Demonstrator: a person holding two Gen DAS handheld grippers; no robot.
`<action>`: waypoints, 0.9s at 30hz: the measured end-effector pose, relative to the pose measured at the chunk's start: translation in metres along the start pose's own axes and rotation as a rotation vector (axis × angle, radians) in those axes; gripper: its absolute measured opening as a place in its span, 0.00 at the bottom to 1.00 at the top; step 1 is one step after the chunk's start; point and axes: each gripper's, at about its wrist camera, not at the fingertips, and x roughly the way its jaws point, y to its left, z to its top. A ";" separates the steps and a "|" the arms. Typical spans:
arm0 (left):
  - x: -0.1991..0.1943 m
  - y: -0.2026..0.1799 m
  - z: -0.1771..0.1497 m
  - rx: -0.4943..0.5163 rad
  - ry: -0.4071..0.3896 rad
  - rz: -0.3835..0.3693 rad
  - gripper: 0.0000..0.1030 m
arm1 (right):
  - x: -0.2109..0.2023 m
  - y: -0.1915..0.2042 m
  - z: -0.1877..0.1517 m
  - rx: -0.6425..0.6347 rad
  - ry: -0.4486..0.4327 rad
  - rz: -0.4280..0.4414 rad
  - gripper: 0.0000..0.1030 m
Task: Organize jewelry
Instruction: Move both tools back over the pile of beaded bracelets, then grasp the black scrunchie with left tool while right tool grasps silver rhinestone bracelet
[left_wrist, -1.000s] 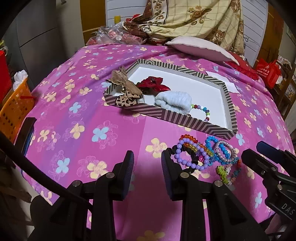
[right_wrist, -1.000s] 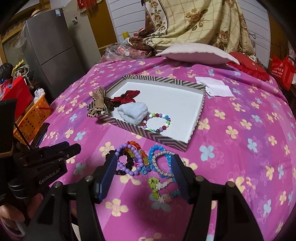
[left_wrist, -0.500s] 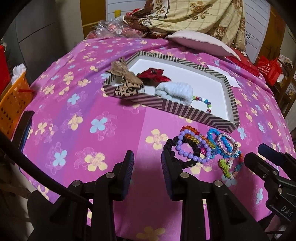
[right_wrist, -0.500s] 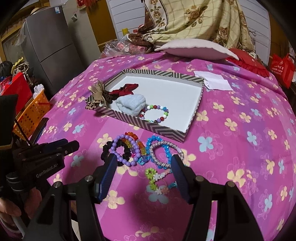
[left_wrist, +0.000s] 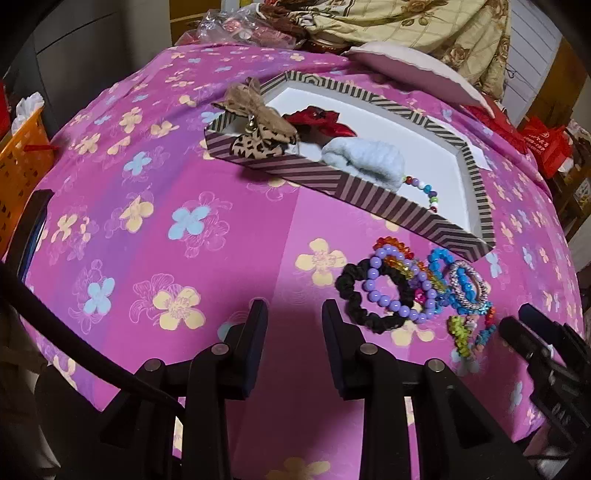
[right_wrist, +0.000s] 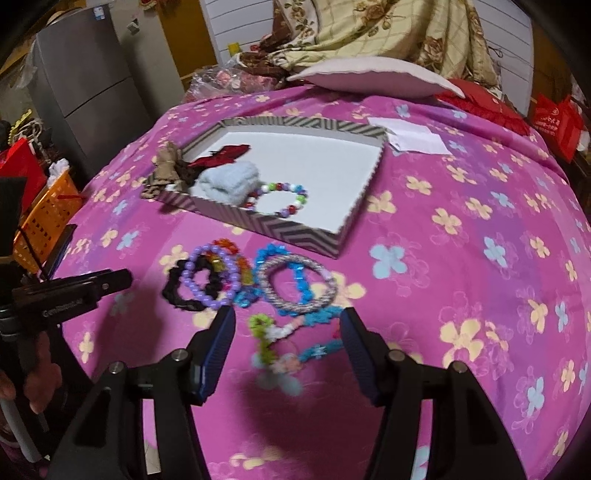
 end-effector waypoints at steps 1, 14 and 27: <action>0.002 0.001 0.000 -0.002 0.003 0.001 0.50 | 0.001 -0.004 0.001 0.003 0.000 -0.007 0.54; 0.023 -0.006 0.009 0.037 0.066 -0.045 0.50 | 0.043 -0.027 0.020 -0.008 0.060 -0.047 0.46; 0.042 -0.021 0.017 0.039 0.104 -0.139 0.50 | 0.061 -0.026 0.022 -0.056 0.073 -0.060 0.44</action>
